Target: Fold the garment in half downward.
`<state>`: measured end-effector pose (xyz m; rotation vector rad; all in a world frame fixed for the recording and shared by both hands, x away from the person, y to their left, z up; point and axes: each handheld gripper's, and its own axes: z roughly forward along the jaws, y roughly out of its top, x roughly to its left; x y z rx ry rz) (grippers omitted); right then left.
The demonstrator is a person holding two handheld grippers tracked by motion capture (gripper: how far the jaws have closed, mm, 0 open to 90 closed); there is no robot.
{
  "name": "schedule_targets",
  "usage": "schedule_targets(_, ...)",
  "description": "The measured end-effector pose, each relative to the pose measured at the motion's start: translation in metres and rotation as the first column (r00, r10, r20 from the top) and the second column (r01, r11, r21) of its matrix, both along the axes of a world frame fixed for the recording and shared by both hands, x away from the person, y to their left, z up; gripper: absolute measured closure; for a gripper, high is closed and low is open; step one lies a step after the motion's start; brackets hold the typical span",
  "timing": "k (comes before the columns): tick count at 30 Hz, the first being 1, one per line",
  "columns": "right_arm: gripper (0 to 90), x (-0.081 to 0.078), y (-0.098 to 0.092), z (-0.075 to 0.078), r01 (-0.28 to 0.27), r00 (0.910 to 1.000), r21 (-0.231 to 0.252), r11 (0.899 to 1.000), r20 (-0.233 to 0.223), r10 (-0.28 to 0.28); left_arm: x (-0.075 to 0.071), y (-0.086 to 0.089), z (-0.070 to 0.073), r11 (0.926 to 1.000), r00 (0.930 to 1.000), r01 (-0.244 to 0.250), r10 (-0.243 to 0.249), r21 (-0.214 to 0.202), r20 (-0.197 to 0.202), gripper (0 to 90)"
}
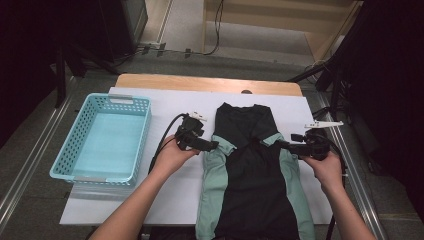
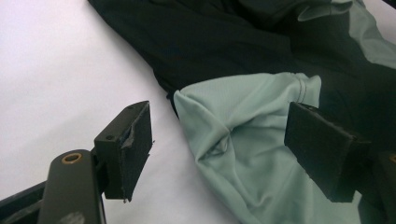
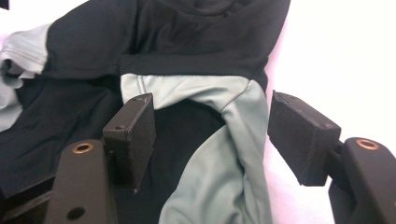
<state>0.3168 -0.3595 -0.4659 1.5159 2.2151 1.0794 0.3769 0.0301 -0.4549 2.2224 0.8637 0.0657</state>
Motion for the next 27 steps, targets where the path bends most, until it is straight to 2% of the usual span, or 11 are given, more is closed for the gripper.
schedule_targets(14, 30.0, 0.011, -0.002, 0.000, 0.019, 0.9998, 0.014, 1.000, -0.010, -0.019, 0.012, -0.006, -0.001, 0.9999, 0.9998, -0.016, 0.016, -0.001, 0.009, 24.5)
schedule_targets(27, 26.8, 0.025, -0.003, -0.001, 0.027, 0.9995, 0.009, 1.000, -0.015, -0.027, 0.019, -0.015, -0.002, 0.9996, 0.9996, -0.016, 0.015, 0.025, 0.022, 24.5)
